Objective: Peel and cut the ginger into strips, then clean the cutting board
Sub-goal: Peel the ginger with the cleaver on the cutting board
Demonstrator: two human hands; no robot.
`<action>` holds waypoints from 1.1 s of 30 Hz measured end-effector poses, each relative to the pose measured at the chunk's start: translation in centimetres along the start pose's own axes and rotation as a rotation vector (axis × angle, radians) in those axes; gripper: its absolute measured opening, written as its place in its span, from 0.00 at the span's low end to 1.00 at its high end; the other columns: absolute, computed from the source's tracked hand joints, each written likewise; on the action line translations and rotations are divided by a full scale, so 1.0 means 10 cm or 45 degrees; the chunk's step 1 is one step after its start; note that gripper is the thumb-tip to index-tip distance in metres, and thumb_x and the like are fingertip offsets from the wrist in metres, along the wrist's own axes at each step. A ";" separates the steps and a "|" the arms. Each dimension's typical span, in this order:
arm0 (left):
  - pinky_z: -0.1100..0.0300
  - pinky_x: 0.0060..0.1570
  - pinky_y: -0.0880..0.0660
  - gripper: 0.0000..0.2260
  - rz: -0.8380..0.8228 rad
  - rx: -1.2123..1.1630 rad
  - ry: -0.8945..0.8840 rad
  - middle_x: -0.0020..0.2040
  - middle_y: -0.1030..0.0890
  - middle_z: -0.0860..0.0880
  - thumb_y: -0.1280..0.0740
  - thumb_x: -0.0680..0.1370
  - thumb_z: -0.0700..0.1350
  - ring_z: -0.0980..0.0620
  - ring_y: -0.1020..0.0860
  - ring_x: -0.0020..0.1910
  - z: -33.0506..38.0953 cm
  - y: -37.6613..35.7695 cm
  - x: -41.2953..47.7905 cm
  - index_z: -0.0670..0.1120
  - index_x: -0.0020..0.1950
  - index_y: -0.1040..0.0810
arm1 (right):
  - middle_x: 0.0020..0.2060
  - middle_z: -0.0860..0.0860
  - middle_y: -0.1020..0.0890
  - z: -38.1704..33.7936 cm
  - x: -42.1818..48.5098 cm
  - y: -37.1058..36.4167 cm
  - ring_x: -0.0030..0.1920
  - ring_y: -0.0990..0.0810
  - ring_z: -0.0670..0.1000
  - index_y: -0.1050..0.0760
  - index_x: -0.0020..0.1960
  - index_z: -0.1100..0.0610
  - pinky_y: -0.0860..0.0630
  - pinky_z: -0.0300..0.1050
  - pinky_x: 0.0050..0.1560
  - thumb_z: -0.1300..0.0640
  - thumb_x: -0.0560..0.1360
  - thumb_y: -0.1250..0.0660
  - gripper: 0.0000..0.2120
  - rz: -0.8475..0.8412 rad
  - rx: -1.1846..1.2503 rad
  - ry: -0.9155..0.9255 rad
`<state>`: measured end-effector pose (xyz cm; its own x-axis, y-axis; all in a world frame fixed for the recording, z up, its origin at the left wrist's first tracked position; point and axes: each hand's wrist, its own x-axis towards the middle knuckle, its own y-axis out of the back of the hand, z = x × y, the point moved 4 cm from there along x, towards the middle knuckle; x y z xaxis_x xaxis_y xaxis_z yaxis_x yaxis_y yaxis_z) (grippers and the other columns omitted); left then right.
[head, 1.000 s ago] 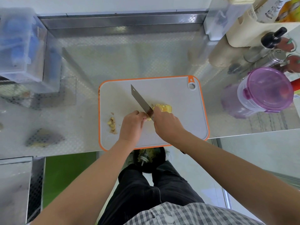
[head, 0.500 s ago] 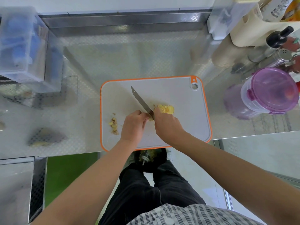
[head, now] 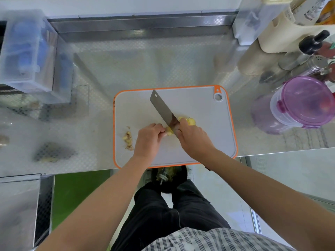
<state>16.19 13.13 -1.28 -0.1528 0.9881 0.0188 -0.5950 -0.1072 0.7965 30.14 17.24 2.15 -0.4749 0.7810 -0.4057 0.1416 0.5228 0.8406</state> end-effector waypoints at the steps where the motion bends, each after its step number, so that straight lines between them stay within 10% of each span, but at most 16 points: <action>1: 0.61 0.33 0.29 0.05 0.006 0.000 0.004 0.35 0.19 0.44 0.25 0.69 0.35 0.44 0.22 0.31 0.00 0.00 0.01 0.40 0.40 0.19 | 0.36 0.54 0.29 -0.01 -0.03 0.03 0.34 0.33 0.59 0.38 0.58 0.60 0.38 0.47 0.35 0.56 0.82 0.47 0.08 0.008 -0.038 0.014; 33: 0.61 0.30 0.29 0.05 -0.009 0.014 -0.051 0.31 0.22 0.45 0.26 0.69 0.31 0.44 0.23 0.27 0.00 -0.02 0.04 0.41 0.37 0.18 | 0.30 0.50 0.35 -0.14 0.04 -0.13 0.32 0.31 0.56 0.39 0.60 0.60 0.38 0.44 0.31 0.67 0.77 0.46 0.12 -0.039 -0.176 0.006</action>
<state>16.23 13.53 -1.39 -0.1169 0.9925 0.0368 -0.5870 -0.0989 0.8035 28.59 16.39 1.44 -0.4813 0.7635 -0.4307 0.0060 0.4942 0.8693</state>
